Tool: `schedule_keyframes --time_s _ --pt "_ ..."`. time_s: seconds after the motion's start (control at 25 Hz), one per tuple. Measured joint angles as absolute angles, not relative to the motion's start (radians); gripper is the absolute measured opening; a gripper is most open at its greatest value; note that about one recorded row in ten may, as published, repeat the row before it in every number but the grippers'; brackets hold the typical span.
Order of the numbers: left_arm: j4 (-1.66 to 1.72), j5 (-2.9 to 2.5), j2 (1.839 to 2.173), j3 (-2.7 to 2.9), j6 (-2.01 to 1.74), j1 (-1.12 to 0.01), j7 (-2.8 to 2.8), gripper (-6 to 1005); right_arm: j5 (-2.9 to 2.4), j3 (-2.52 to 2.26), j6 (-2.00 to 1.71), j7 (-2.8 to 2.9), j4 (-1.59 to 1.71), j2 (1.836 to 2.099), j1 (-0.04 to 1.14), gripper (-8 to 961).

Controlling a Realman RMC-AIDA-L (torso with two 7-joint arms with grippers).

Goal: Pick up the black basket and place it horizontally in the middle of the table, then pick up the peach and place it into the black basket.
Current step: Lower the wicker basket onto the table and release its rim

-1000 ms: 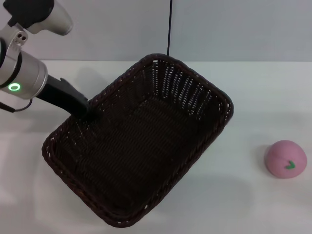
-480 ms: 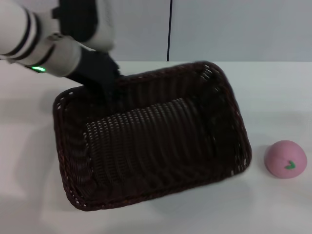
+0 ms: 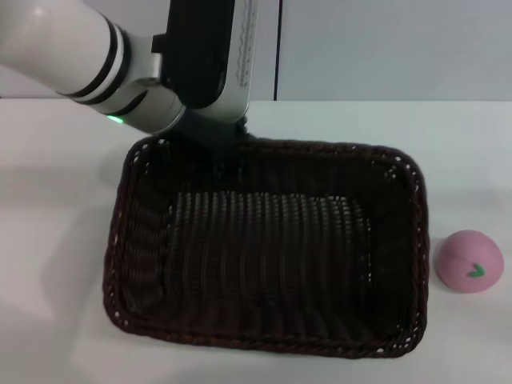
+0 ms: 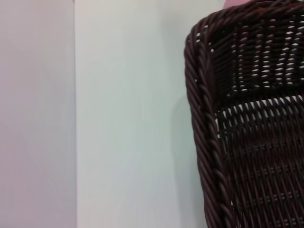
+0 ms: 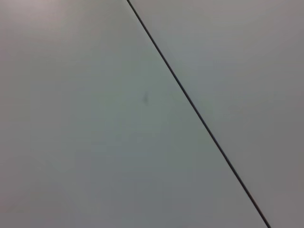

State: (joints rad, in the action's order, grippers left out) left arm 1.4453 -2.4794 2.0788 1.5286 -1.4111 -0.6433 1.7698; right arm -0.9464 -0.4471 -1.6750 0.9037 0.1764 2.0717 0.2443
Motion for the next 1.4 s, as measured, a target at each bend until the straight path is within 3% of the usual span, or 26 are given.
schedule_keyframes --time_s 0.76,1.0,1.2,1.4 --pt "1.439 -2.416 2.072 1.556 -1.244 -0.594 1.742 217 -0.946 -0.448 -1.647 0.904 0.174 2.073 0.246 666" --pt "1.436 -2.416 2.068 1.552 -1.244 -0.582 1.678 333 -0.946 -0.451 -1.647 0.907 0.159 2.076 0.244 663" --pt "1.425 -2.365 2.065 1.520 -1.209 -0.567 1.646 590 -0.941 -0.445 -1.649 0.905 0.147 2.076 0.239 660" --pt "1.391 -2.104 2.065 1.322 -1.176 -0.520 1.586 786 -0.952 -0.453 -1.654 0.906 0.187 2.073 0.218 658"
